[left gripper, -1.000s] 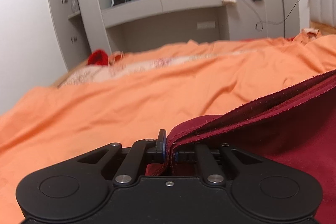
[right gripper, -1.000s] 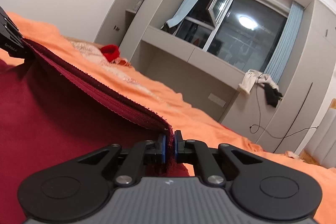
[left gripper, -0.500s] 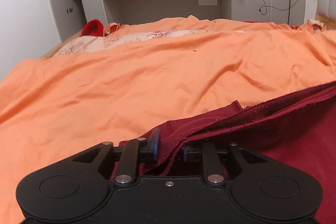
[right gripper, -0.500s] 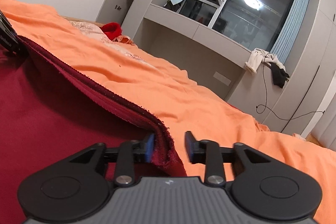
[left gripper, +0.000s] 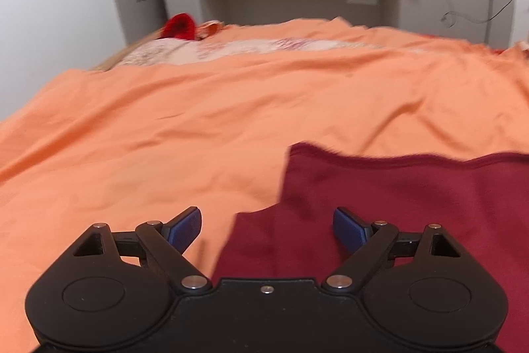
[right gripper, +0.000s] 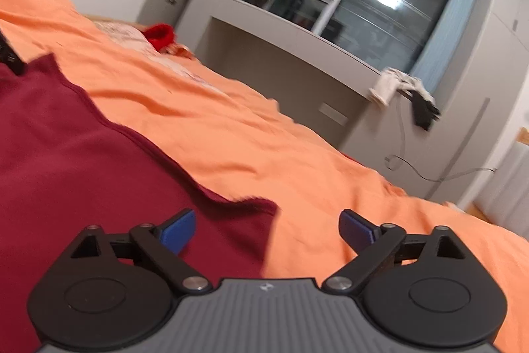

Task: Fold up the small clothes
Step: 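Open both grippers and release the folded side, then move the left tool to the sweater's hem end and close on it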

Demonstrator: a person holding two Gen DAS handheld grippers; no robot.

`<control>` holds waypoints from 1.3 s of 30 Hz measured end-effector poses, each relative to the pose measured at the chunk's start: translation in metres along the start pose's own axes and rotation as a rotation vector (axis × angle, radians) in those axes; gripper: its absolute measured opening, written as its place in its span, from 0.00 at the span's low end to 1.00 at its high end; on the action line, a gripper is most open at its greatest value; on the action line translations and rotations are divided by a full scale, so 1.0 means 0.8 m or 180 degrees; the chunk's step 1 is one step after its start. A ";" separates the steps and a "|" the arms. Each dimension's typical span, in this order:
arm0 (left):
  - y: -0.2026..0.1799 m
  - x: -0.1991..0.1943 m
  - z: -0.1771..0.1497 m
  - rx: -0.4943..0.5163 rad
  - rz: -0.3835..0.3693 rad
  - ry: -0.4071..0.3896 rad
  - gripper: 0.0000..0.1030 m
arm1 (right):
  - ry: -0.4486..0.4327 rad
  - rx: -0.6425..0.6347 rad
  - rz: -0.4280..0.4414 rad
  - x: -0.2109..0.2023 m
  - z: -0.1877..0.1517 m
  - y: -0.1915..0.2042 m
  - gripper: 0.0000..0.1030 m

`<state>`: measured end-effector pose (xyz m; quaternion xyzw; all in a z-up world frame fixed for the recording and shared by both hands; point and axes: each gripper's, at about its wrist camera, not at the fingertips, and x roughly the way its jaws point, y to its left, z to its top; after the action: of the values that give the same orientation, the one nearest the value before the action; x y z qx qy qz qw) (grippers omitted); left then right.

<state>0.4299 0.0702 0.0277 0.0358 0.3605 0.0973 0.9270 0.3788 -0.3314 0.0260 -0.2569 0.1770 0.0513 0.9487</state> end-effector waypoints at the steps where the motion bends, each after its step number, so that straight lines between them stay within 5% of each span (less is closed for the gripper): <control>1: 0.002 0.006 -0.002 -0.0002 0.0059 0.0054 0.86 | 0.0096 0.0032 -0.0092 0.006 -0.003 -0.004 0.95; 7: 0.025 0.012 -0.006 -0.0273 0.0009 0.0127 0.87 | 0.0426 0.0565 -0.0353 0.026 -0.030 -0.049 0.96; 18: 0.060 -0.077 -0.009 -0.0549 -0.0185 -0.0458 0.99 | -0.0008 0.1362 0.0006 -0.059 -0.017 -0.113 1.00; 29: 0.110 -0.136 -0.088 -0.1068 -0.0198 -0.0457 0.99 | -0.0416 0.1363 0.0366 -0.168 0.013 -0.042 1.00; 39: 0.126 -0.127 -0.133 -0.1559 -0.0630 -0.0135 0.99 | -0.0406 0.1280 0.0586 -0.215 0.002 0.047 1.00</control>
<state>0.2690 0.1476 0.0303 -0.2231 0.3084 0.0898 0.9204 0.2124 -0.2995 0.0721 -0.0417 0.1461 0.1176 0.9814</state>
